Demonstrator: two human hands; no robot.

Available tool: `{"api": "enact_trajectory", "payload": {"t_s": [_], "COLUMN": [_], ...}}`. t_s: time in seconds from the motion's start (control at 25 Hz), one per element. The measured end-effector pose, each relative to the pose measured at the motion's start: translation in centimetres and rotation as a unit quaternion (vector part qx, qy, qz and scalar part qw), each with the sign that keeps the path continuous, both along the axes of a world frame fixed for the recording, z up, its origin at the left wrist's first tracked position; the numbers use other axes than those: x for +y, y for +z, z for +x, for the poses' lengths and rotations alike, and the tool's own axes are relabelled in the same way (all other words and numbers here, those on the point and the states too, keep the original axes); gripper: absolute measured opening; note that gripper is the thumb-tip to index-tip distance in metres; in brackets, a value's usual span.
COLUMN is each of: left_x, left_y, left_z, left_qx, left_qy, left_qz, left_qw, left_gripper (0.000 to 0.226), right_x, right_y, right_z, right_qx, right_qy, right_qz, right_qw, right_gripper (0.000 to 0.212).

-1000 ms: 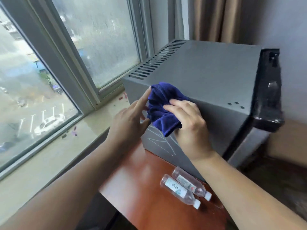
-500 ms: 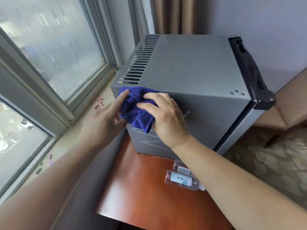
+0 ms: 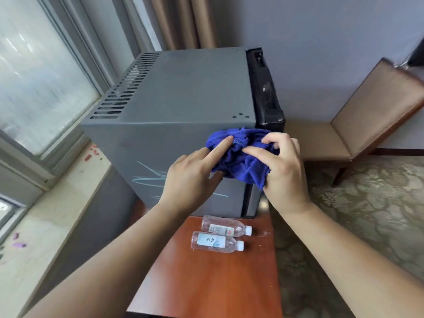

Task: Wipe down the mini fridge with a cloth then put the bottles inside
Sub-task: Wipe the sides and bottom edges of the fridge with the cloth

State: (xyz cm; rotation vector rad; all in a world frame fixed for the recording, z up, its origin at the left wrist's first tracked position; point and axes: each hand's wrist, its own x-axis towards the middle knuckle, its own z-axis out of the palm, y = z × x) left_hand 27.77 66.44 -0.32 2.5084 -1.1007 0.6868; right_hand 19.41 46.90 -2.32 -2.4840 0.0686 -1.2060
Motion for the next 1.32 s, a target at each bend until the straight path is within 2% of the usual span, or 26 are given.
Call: {"api": "enact_trajectory", "payload": {"t_s": [0.16, 0.36, 0.48, 0.64, 0.8, 0.92, 1.08, 1.2, 1.32], "left_x": [-3.5, -1.6, 3.0, 11.6, 19.5, 22.7, 21.7, 17.2, 11.1], "left_y": [-1.1, -3.2, -4.3, -4.9, -5.7, -6.7, -7.7, -8.7, -9.2], "left_z": [-1.9, -1.9, -0.2, 3.3, 7.5, 9.1, 9.1, 6.8, 4.1], "left_qx": [-0.005, 0.077, 0.121, 0.161, 0.193, 0.206, 0.222, 0.261, 0.284], "left_qy": [0.006, 0.057, 0.087, 0.131, 0.131, 0.128, 0.123, 0.100, 0.072], "left_qz": [-0.011, -0.041, -0.052, -0.119, -0.200, -0.239, -0.234, -0.222, -0.215], "left_qw": [1.000, 0.995, 0.988, 0.971, 0.952, 0.940, 0.939, 0.934, 0.932], "left_gripper": [0.078, 0.078, 0.077, 0.080, 0.080, 0.074, 0.075, 0.075, 0.071], "right_x": [-2.7, -0.1, 4.6, 13.5, 21.7, 24.8, 23.0, 19.3, 14.8], "right_y": [-1.1, -3.1, -3.7, -3.9, -3.8, -4.1, -4.8, -5.9, -6.8], "right_z": [-1.4, 0.2, 2.5, 7.8, 13.1, 14.8, 13.1, 9.9, 6.2], "right_qx": [-0.005, 0.005, 0.021, 0.016, 0.004, 0.005, 0.023, 0.007, 0.015], "right_qy": [0.010, 0.029, 0.047, 0.074, 0.115, 0.126, 0.112, 0.039, -0.056], "right_qz": [0.044, 0.102, 0.111, 0.117, 0.110, 0.121, 0.186, 0.245, 0.364], "right_qw": [0.999, 0.994, 0.992, 0.990, 0.987, 0.985, 0.976, 0.969, 0.930], "right_gripper": [0.026, 0.030, 0.031, 0.035, 0.036, 0.034, 0.035, 0.037, 0.044]}}
